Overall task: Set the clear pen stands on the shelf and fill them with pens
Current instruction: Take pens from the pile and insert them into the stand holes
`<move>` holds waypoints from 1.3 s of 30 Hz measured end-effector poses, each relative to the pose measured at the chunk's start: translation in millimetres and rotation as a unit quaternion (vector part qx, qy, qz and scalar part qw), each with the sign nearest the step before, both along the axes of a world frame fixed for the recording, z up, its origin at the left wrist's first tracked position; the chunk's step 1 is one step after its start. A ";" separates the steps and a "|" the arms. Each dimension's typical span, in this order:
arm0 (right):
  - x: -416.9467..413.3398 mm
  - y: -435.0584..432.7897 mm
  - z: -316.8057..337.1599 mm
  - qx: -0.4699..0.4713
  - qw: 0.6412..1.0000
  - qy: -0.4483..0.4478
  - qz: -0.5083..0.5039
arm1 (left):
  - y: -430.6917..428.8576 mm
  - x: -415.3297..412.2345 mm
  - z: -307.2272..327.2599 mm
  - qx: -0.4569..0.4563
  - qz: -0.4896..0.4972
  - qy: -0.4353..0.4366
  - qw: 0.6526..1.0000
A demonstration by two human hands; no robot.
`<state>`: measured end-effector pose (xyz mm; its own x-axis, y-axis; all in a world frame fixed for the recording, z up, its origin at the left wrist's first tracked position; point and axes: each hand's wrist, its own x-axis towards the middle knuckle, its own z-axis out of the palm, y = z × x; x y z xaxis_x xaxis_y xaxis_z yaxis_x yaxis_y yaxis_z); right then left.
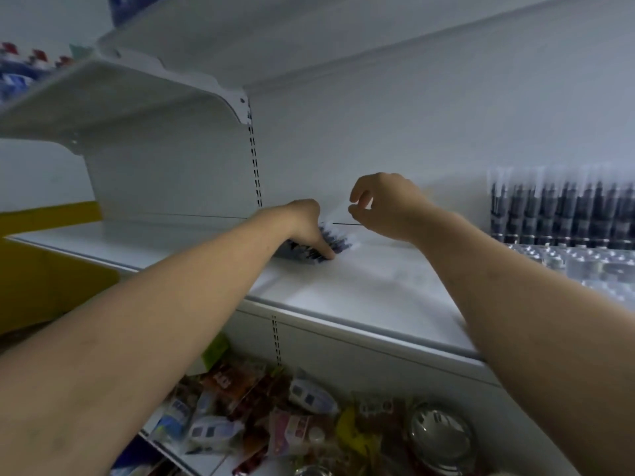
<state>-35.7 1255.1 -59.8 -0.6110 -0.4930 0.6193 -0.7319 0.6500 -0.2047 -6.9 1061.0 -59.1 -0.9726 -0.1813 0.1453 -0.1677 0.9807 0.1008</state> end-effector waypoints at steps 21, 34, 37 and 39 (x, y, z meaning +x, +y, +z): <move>1.8 3.3 1.4 -0.013 1.000 -0.002 0.021 | 49.5 -3.0 11.8 -0.100 -0.013 -0.154 0.983; 27.5 23.9 34.2 -0.210 0.976 0.049 0.025 | 23.7 29.3 -16.7 0.222 -0.156 0.108 0.957; 35.5 41.4 59.7 -0.260 0.964 0.037 0.032 | 39.6 36.5 -10.8 0.399 -0.219 0.152 0.877; 40.4 59.4 75.1 -0.271 0.961 0.040 0.026 | 58.6 36.4 -2.1 0.430 -0.245 0.172 0.852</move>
